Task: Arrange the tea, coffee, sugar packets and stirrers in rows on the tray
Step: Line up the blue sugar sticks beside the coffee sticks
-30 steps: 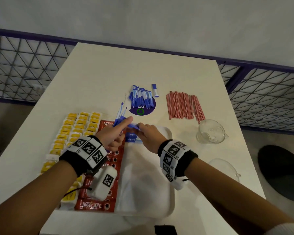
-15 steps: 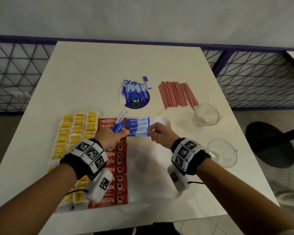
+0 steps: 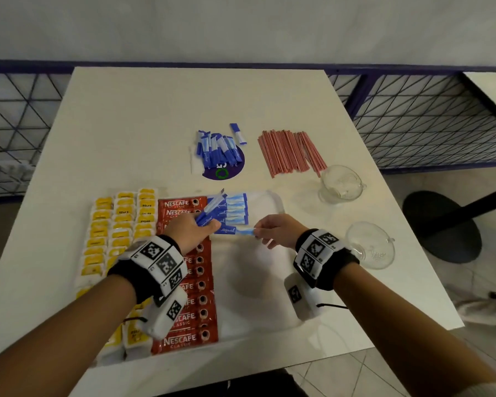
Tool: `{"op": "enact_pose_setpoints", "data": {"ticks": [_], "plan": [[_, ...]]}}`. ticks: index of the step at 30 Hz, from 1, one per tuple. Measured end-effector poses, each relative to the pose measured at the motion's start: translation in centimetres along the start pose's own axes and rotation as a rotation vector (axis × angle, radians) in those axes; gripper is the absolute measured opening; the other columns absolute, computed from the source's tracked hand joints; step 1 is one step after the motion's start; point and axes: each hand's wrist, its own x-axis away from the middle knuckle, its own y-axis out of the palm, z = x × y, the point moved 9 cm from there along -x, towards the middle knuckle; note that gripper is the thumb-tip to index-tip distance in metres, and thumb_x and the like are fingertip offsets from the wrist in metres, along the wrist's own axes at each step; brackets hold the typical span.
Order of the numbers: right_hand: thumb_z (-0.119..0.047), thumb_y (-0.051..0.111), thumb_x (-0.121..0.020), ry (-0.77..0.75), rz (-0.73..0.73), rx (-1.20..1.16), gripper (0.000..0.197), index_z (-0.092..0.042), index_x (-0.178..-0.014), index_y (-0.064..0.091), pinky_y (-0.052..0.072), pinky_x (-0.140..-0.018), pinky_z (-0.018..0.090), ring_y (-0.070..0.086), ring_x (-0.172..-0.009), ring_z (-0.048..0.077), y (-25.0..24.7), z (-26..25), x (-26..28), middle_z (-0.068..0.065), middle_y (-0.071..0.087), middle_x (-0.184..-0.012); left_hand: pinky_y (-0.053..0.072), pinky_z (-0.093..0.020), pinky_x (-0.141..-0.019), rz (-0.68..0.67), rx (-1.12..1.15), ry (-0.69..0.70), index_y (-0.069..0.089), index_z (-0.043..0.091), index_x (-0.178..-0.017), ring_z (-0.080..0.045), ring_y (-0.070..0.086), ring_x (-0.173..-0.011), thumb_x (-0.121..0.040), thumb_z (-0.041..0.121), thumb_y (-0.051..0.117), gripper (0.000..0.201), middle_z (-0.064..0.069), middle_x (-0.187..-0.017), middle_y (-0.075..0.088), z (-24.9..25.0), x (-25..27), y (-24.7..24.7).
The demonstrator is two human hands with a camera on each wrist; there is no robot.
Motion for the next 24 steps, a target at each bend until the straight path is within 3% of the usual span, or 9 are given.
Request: {"op": "enact_pose_setpoints", "data": {"ticks": [3, 5, 9, 12, 15, 17, 21, 24], "plan": [[-0.010, 0.057, -0.090, 0.039, -0.016, 0.096, 0.004, -0.010, -0.087, 0.059, 0.047, -0.056, 0.012, 0.051, -0.051, 0.004, -0.1, 0.1, -0.6, -0.002, 0.057, -0.068, 0.043, -0.026, -0.075, 0.050, -0.062, 0.037, 0.063, 0.014, -0.110, -0.023, 0.060, -0.087, -0.091, 0.035, 0.055, 0.029, -0.007, -0.092, 0.067, 0.2, -0.8, -1.0], [-0.010, 0.060, -0.088, 0.071, 0.007, 0.126, 0.006, -0.009, -0.092, 0.064, 0.048, -0.053, 0.010, 0.050, -0.040, -0.001, -0.3, 0.2, -1.2, -0.003, 0.059, -0.064, 0.044, -0.031, -0.085, 0.064, -0.125, 0.051, 0.063, 0.015, -0.114, -0.026, 0.061, -0.099, -0.090, 0.034, 0.056, 0.031, -0.010, -0.106, 0.068, 0.3, -1.4, -1.1], [-0.010, 0.065, -0.085, 0.153, 0.024, 0.122, 0.021, 0.001, -0.102, 0.067, 0.049, -0.051, 0.013, 0.051, -0.033, 0.001, -0.5, 0.5, -2.2, -0.004, 0.060, -0.049, 0.043, -0.029, -0.081, -0.003, -0.278, 0.056, 0.056, 0.013, -0.120, -0.022, 0.058, -0.095, -0.091, 0.035, 0.054, 0.036, -0.008, -0.109, 0.064, 0.6, -2.4, 0.1], [-0.009, 0.066, -0.084, 0.194, 0.018, 0.100, 0.025, 0.005, -0.104, 0.065, 0.048, -0.046, 0.014, 0.049, -0.029, 0.002, -0.2, 0.1, -2.5, 0.002, 0.058, -0.052, 0.043, -0.030, -0.087, -0.066, -0.391, 0.066, 0.053, 0.012, -0.124, -0.022, 0.057, -0.104, -0.090, 0.036, 0.055, 0.042, -0.007, -0.118, 0.061, 0.9, -3.1, 1.1], [-0.009, 0.067, -0.083, 0.236, 0.014, 0.098, 0.028, 0.008, -0.105, 0.064, 0.049, -0.043, 0.017, 0.050, -0.031, 0.006, 0.0, 0.1, -2.8, 0.007, 0.056, -0.060, 0.042, -0.028, -0.082, -0.110, -0.512, 0.090, 0.054, 0.012, -0.115, -0.022, 0.057, -0.103, -0.090, 0.036, 0.055, 0.034, -0.007, -0.114, 0.061, 1.3, -3.5, 1.8], [-0.009, 0.068, -0.082, 0.261, 0.010, 0.090, 0.029, 0.009, -0.104, 0.064, 0.053, -0.054, 0.024, 0.054, -0.044, 0.015, 0.1, 0.4, -3.2, 0.009, 0.056, -0.062, 0.043, -0.029, -0.083, -0.133, -0.568, 0.111, 0.055, 0.013, -0.112, -0.022, 0.058, -0.103, -0.089, 0.035, 0.057, 0.032, -0.007, -0.114, 0.062, 1.5, -3.7, 2.2], [-0.012, 0.074, -0.077, 0.274, 0.039, 0.099, 0.031, 0.007, -0.100, 0.066, 0.053, -0.088, 0.044, 0.056, -0.068, 0.026, -0.1, 0.8, -3.8, 0.012, 0.061, -0.071, 0.044, -0.030, -0.086, -0.159, -0.626, 0.115, 0.056, 0.015, -0.111, -0.022, 0.058, -0.103, -0.087, 0.035, 0.060, 0.031, -0.006, -0.113, 0.062, 1.4, -4.2, 2.4], [-0.015, 0.074, -0.077, 0.274, 0.035, 0.109, 0.017, -0.001, -0.082, 0.065, 0.052, -0.089, 0.045, 0.057, -0.068, 0.025, 0.0, 0.8, -4.1, 0.011, 0.061, -0.072, 0.045, -0.031, -0.087, -0.156, -0.638, 0.117, 0.055, 0.016, -0.111, -0.022, 0.058, -0.103, -0.086, 0.037, 0.061, 0.033, -0.006, -0.114, 0.062, 1.4, -4.4, 2.5]]}}
